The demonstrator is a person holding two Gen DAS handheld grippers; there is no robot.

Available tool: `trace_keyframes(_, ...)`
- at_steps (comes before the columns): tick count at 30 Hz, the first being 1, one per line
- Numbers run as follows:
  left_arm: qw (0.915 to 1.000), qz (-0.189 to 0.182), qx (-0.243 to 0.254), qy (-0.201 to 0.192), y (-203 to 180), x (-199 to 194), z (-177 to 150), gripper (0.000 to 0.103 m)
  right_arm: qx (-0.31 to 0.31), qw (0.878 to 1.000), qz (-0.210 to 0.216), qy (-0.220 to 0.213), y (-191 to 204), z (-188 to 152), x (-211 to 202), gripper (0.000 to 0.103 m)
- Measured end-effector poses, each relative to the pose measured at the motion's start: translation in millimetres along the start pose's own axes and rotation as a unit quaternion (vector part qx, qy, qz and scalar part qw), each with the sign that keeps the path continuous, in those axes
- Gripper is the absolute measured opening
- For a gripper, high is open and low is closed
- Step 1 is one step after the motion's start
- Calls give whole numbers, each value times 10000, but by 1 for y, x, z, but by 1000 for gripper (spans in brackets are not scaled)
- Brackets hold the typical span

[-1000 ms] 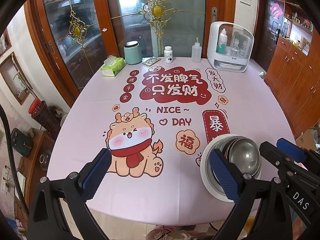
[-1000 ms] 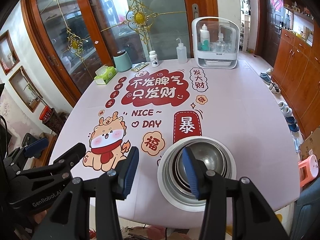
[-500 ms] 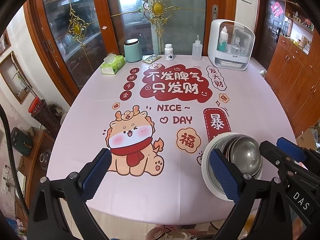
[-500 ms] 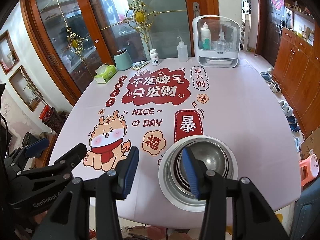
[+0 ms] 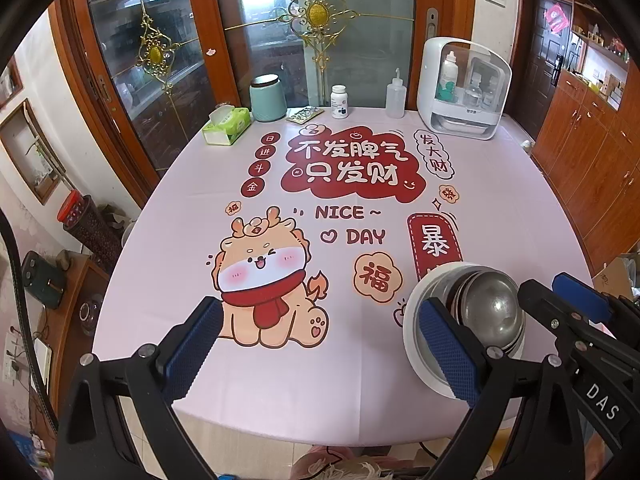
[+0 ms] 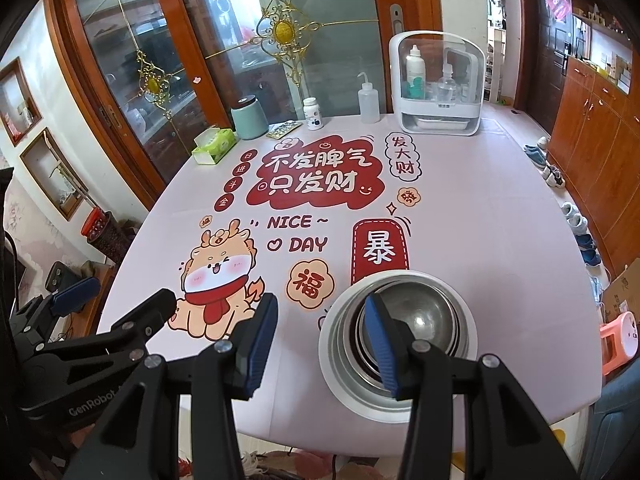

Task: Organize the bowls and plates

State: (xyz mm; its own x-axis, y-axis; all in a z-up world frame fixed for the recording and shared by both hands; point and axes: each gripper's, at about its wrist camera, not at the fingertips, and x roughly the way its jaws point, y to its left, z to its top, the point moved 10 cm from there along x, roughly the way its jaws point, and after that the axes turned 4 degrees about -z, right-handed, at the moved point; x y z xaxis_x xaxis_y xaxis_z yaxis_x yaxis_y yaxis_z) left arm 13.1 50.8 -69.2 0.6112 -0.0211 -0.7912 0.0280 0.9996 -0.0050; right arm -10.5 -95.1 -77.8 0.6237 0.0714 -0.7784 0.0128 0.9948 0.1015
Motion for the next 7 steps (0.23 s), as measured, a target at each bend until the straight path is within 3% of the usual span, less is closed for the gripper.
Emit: trace_keyframes(7, 10000, 6, 12, 14, 0, 1, 1, 98, -8, 10000, 26, -9, 0, 1, -1, 46)
